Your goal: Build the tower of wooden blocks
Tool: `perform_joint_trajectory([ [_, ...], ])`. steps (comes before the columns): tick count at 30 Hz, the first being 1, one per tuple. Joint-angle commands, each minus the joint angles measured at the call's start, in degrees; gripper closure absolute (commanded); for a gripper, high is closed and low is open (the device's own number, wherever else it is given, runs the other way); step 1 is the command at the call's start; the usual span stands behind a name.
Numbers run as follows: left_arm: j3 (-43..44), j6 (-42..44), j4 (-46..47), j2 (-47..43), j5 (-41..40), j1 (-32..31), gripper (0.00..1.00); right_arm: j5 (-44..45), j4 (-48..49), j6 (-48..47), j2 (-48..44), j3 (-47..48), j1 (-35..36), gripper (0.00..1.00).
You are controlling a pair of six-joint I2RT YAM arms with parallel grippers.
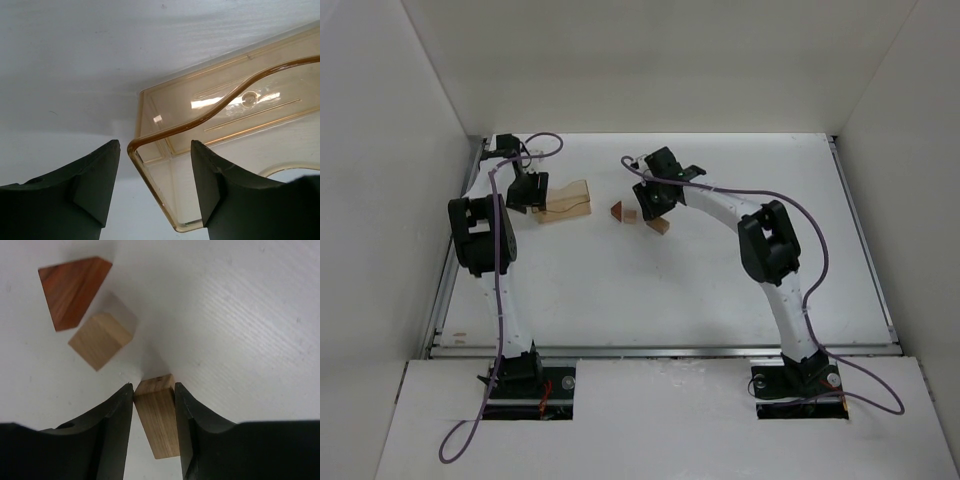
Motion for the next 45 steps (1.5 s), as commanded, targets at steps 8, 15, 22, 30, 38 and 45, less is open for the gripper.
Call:
perform_joint_trajectory([
  [8, -0.90, 1.79, -1.17, -9.24, 5.80, -1.05, 0.31, -1.80, -1.93, -0.67, -7.54, -9.98, 0.21, 0.44],
  [15, -3.44, 4.25, 2.34, -14.61, 6.95, -3.94, 0.28, -3.21, -0.34, -3.13, -11.33, -13.85, 0.21, 0.58],
  [22, -5.20, 8.13, 2.97, -17.42, 7.47, -7.11, 0.28, -5.14, -1.75, -5.24, -10.80, -14.91, -0.31, 0.60],
  [30, -8.10, 11.90, 2.97, -21.02, 13.88, -9.31, 0.28, -3.82, -0.70, -4.71, -11.49, -18.59, -0.31, 0.49],
  [38, -8.10, 11.91, 3.49, -21.56, 13.89, -9.83, 0.26, -2.16, 2.73, -3.04, -15.19, -22.11, -0.31, 0.49],
  [45, -8.63, 11.91, 3.49, -21.56, 12.49, -10.37, 0.26, -2.15, 3.44, -3.04, -14.23, -19.84, -0.31, 0.58],
])
